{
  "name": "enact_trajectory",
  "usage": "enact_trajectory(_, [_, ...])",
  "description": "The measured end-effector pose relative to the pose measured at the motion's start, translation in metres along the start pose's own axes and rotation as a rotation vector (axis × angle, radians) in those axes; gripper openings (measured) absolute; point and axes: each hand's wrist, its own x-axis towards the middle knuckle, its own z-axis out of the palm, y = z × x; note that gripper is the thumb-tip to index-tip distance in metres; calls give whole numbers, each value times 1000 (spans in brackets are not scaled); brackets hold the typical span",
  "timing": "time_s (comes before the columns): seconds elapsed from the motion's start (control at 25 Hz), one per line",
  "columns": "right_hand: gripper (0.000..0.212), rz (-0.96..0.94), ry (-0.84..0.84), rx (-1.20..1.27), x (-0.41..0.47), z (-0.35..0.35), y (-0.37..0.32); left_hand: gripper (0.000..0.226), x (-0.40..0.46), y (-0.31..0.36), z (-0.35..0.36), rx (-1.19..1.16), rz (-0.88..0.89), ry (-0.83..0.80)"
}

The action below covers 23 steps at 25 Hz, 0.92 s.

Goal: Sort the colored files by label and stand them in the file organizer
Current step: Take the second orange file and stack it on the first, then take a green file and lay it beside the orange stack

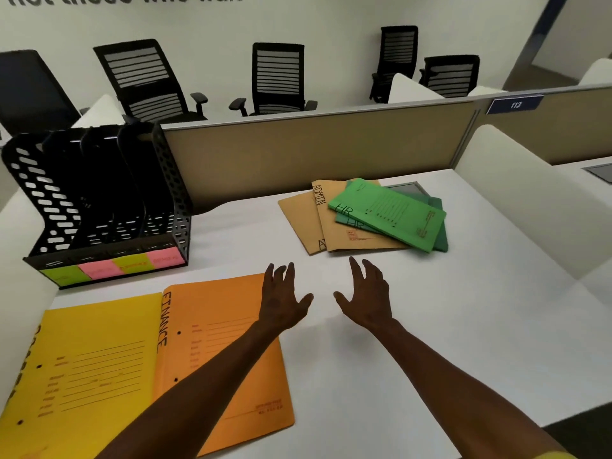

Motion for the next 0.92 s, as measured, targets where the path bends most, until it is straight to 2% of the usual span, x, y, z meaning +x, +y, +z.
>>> enact_trajectory(0.32, [90, 31, 26, -41, 50, -15, 61, 88, 52, 42, 28, -59, -46, -40])
enact_trajectory(0.52, [86, -12, 60, -99, 92, -19, 103, 86, 82, 68, 50, -102, -66, -29])
enact_trajectory(0.76, [77, 153, -26, -165, 148, -26, 149, 86, 96, 92, 75, -161, -90, -39])
enact_trajectory(0.92, [78, 172, -138, -197, 170, -24, 163, 85, 99, 97, 81, -199, -114, -46])
